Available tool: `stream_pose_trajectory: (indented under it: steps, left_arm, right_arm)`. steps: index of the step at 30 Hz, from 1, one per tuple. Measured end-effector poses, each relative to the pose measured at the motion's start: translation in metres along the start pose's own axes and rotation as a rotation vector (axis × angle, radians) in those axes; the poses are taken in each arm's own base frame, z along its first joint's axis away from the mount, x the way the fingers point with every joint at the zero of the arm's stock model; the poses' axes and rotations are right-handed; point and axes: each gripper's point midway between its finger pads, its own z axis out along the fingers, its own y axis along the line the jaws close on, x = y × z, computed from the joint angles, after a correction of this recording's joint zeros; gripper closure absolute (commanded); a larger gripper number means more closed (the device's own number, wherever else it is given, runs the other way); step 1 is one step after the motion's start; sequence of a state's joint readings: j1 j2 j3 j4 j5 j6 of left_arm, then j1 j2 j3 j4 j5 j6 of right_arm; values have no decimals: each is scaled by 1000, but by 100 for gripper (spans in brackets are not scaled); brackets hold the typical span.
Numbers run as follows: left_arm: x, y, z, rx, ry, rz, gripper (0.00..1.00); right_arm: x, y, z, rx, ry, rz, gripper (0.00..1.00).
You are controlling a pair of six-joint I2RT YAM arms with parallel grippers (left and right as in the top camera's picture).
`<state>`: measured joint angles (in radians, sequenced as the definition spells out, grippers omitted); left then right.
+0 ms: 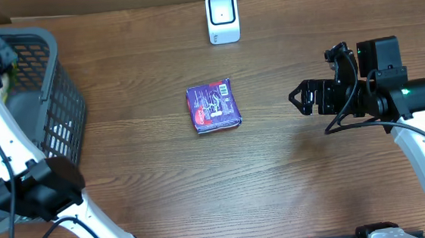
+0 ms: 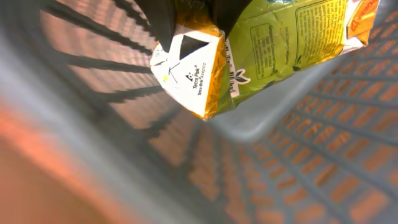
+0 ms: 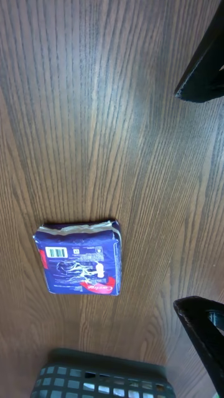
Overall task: Scan the item barcode
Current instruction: 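Lift the green pouch out and place it beside the purple package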
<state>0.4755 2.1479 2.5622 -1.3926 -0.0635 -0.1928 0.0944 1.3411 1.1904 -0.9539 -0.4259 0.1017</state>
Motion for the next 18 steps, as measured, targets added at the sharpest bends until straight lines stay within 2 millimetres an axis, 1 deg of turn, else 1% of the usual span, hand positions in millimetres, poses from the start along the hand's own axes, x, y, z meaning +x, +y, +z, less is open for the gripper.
stream_pose_trajectory:
  steps: [2,4,7,8,10,13,14,16,17,18]
  left_arm:
    - [-10,-18,-28,32,-62,17,96]
    - [-15,-38,-55,61,-119,41,96]
    - [-13,-65,-94,86,-189,73,96]
    - [-9,-74,-107,101,-205,77,96]
    - [1,-88,-126,131,-214,75,96]
    - [25,-105,-149,175,-183,67,96]
    - [29,-114,-155,201,-186,71,96]
    - [39,-133,-164,259,-172,97,96]
    - [50,-148,-166,289,-147,125,96]
    - [58,-158,-166,303,-125,146,96]
  right_arm:
    - [0,0,0,0,0,1,0]
    - [0,0,0,0,0,1,0]
    - [0,0,0,0,1,0,0]
    - [0,0,0,0,0,1,0]
    - [0,0,0,0,1,0,0]
    - [0,0,0,0,0,0,0]
    - [0,0,0,0,0,0,0]
    - [0,0,0,0,0,0,0]
    - [0,0,0,0,0,0,0]
    - [0,0,0,0,0,0,0]
